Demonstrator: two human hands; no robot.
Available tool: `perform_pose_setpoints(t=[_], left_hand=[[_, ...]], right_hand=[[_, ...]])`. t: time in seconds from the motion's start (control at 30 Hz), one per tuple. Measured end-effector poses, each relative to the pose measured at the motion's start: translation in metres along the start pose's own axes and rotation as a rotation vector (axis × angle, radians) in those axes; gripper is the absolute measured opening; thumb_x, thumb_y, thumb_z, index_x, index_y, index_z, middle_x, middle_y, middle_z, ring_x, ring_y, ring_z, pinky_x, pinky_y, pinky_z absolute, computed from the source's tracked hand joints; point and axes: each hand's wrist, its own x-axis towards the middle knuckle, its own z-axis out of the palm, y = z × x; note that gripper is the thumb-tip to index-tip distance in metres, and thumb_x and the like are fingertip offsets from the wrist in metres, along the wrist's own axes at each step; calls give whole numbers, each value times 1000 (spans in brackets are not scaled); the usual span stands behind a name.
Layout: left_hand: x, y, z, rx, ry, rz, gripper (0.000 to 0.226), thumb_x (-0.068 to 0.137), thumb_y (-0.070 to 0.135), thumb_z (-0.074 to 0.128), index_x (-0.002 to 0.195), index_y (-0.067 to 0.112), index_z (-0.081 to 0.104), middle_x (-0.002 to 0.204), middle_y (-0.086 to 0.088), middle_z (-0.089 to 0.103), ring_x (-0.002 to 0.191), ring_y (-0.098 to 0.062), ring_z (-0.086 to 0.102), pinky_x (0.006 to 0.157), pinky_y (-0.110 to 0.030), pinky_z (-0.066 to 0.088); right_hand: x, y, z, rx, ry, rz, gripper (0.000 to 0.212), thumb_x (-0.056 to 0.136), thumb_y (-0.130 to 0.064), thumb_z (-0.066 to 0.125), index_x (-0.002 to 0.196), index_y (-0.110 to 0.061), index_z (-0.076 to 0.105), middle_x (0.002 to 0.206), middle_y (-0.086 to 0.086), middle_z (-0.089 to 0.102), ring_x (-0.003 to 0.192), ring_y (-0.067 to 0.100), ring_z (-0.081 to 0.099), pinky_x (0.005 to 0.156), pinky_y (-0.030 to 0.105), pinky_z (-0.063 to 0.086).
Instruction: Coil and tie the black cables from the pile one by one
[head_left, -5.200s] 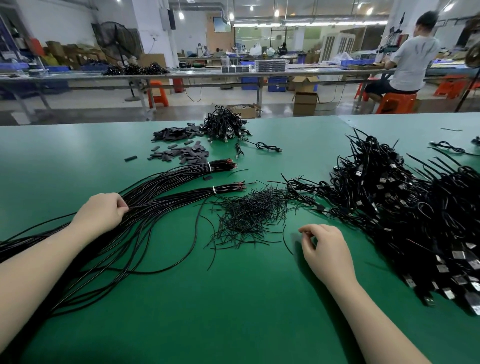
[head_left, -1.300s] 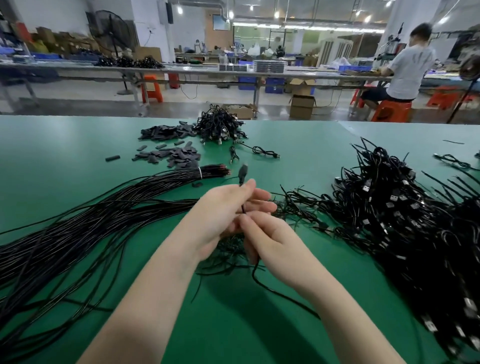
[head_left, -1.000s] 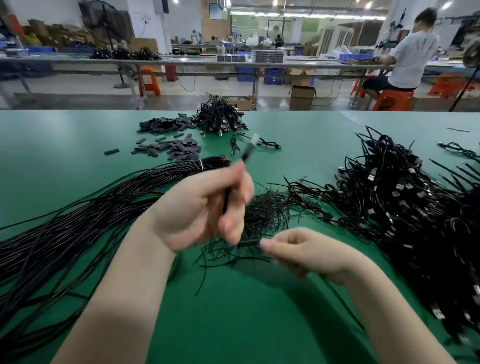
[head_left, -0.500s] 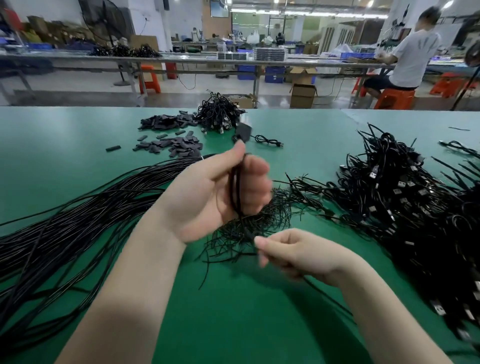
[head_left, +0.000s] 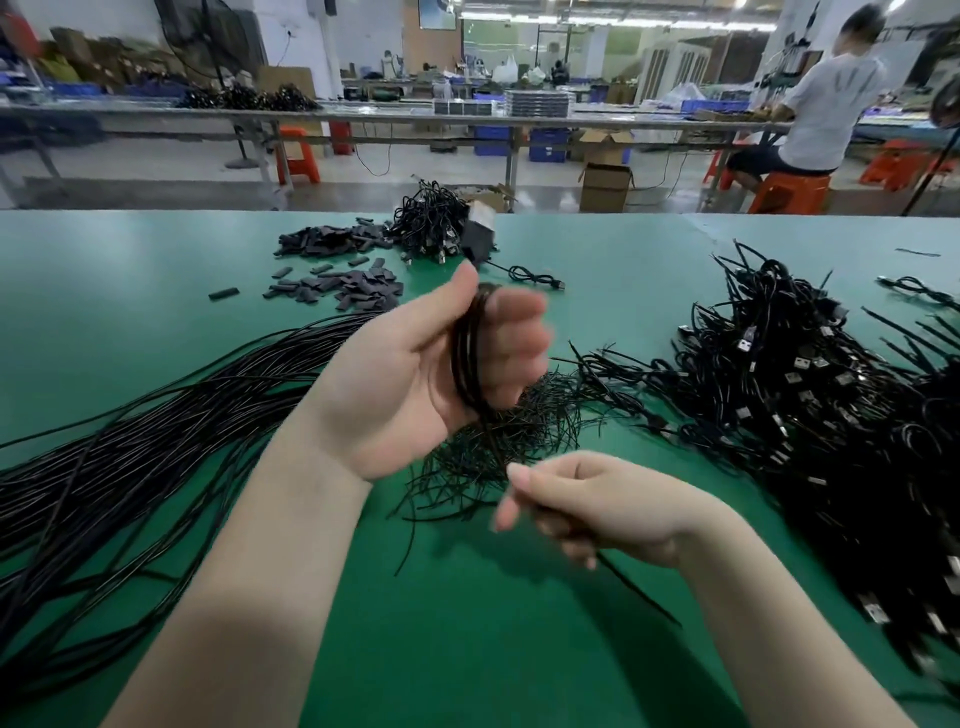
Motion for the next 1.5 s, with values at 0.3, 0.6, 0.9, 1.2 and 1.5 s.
perform_pose_setpoints(t=[0.3,0.6,0.9,1.2,1.5], left_hand=[[14,-29,-2,577,306,-269,36,104,36,38,109,15,67,94,-1,77,84,-11,73,71,-22,55],[22,-26,10,32,433,91,32,104,32,37,88,15,58,61,9,59,55,-8,58,56,-20,49],[26,-50,13,124,315,-91,32,102,37,37,81,18,51,72,1,67,68,-14,63,63,-33,40],[24,-53,-4,1089,636,-184,43,100,45,43,97,10,68,86,-2,70,82,-20,64,78,-36,54],[14,-81,-8,2113,-37,10,59,94,30,58,145,31,30,149,4,39,139,-19,33,113,-38,22]], right_hand=[[-22,-34,-19,162,452,-350,27,96,-36,52,88,-24,74,54,-12,41,45,7,32,42,17,26],[-4,-25,9,-34,294,-197,36,97,-39,47,81,-18,71,57,0,55,54,17,47,52,22,40],[6,-16,9,24,417,-372,20,85,-29,67,91,-13,58,74,-7,60,71,11,58,74,35,56],[14,4,-2,-350,519,-174,19,100,-35,45,89,-20,47,63,2,59,50,13,58,58,37,50],[-11,18,-24,4,-37,209,26,104,-31,37,83,-19,47,54,-9,34,40,7,28,37,18,24]])
